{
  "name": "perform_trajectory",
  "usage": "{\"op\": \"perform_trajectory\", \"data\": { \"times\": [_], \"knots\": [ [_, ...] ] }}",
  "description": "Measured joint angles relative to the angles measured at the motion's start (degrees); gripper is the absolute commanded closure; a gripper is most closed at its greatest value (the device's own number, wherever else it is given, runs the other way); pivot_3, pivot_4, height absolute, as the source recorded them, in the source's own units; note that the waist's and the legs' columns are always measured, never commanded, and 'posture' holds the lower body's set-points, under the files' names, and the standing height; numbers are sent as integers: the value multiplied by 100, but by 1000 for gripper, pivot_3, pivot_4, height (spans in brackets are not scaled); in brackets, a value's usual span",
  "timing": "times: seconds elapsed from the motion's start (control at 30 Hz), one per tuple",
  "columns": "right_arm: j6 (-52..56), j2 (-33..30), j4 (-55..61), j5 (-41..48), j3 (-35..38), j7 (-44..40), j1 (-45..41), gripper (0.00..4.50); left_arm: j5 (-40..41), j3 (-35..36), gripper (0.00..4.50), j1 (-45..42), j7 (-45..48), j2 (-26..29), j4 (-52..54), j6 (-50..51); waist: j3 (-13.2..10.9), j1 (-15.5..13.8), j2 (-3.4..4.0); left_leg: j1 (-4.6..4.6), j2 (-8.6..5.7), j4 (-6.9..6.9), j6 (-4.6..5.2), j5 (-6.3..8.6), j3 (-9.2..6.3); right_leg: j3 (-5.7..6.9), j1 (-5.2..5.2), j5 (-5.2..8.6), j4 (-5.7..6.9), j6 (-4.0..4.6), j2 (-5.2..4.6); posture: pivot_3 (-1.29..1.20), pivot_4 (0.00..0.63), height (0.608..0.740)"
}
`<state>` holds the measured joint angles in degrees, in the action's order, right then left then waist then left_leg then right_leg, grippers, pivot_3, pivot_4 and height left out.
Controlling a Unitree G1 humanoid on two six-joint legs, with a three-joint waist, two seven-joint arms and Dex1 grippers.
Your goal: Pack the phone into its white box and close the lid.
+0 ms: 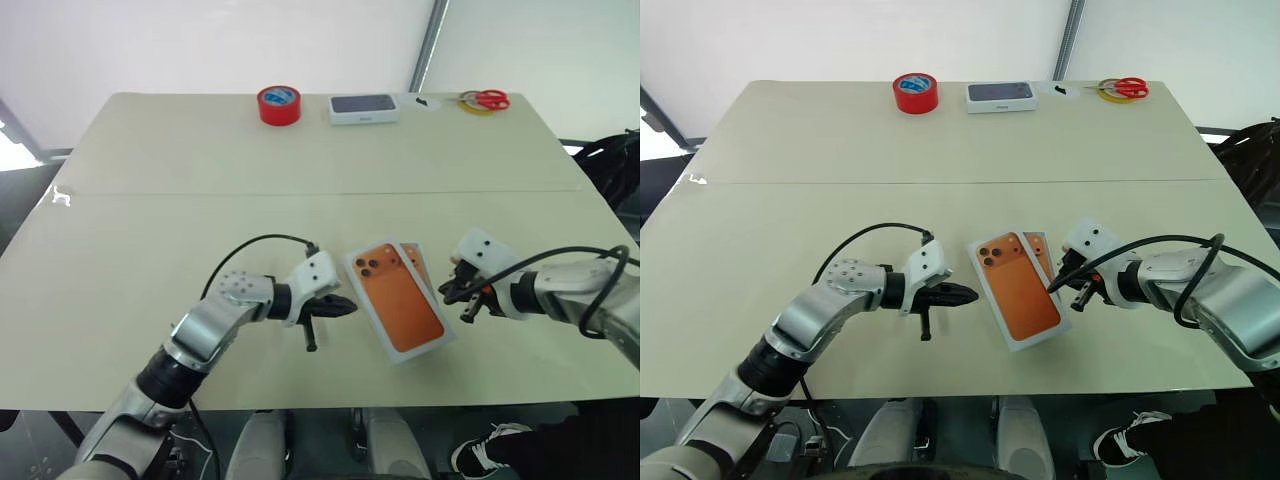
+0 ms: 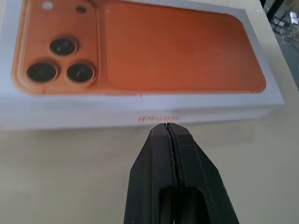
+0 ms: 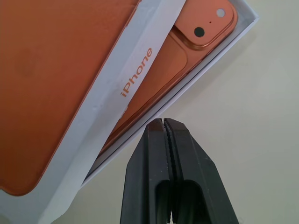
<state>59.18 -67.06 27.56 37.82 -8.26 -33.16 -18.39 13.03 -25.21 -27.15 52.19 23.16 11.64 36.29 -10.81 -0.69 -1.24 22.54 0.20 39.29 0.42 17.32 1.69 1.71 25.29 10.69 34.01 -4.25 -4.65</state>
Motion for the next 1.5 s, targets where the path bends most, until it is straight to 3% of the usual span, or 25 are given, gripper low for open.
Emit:
{"op": "perform_trajectory", "data": {
  "times": [0.73,1.5],
  "knots": [
    [399,310,293,-569,206,-113,128,4464,-205,202,4500,-150,-539,-806,-801,-410,0,-9,0,-5,-11,4,0,0,-2,0,-5,-2,8,1,-2,0,150,740],
    [381,410,112,-1020,428,-303,221,4464,-227,469,4500,-357,-651,-964,-1196,-459,1,-9,0,-7,-19,8,0,-1,-5,-1,-9,-9,12,-8,-4,0,150,740]
  ]
}}
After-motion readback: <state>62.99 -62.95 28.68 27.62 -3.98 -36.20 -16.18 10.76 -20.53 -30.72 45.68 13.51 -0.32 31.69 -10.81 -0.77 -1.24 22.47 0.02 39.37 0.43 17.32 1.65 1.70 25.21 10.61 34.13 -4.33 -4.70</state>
